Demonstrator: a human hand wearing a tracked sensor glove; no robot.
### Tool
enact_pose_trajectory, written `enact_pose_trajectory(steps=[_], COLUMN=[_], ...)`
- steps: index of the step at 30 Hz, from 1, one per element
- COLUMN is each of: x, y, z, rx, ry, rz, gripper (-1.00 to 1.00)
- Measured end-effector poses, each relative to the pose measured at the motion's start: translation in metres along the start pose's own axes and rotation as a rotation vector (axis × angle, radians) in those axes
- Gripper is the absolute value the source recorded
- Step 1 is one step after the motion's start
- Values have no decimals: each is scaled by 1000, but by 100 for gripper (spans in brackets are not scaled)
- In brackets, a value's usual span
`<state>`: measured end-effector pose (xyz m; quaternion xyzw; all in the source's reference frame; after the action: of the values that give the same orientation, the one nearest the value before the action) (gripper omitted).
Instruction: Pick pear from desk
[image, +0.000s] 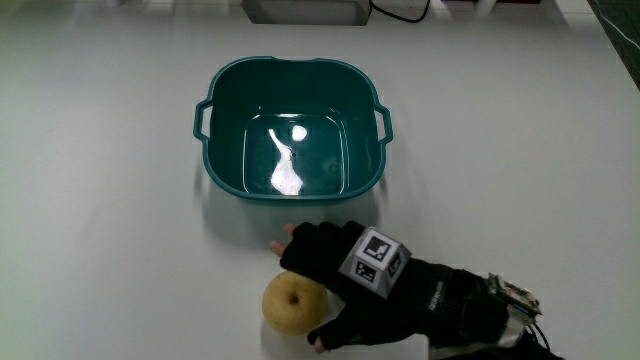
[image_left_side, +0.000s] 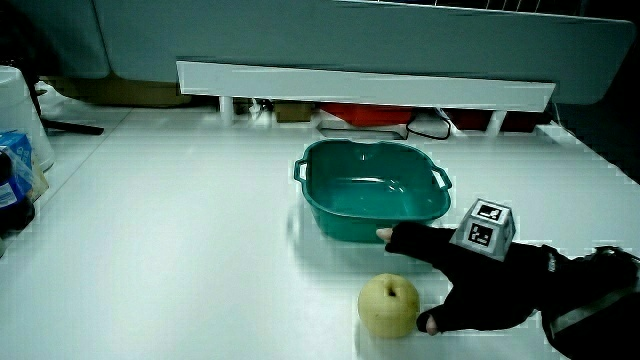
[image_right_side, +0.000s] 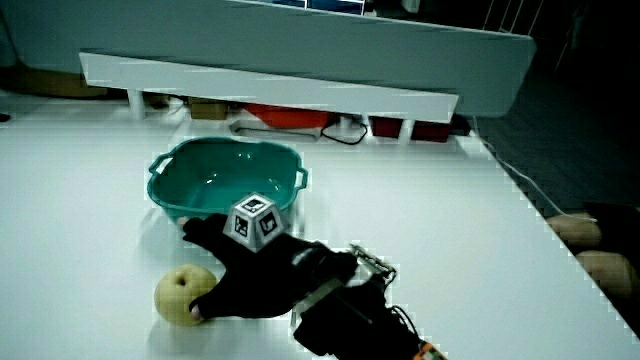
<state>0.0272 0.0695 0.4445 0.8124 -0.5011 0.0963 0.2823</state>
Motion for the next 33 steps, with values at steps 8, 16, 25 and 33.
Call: enact_pose_trajectory(steps=[8, 16, 25, 33], x=[-8, -6, -6, -6], y=[8, 11, 11, 8], z=[-3, -5, -7, -1], rx=[-18, -14, 18, 45], ry=[-40, 31, 52, 66], rz=[-4, 24, 46, 57], gripper=[0, 40, 85, 100])
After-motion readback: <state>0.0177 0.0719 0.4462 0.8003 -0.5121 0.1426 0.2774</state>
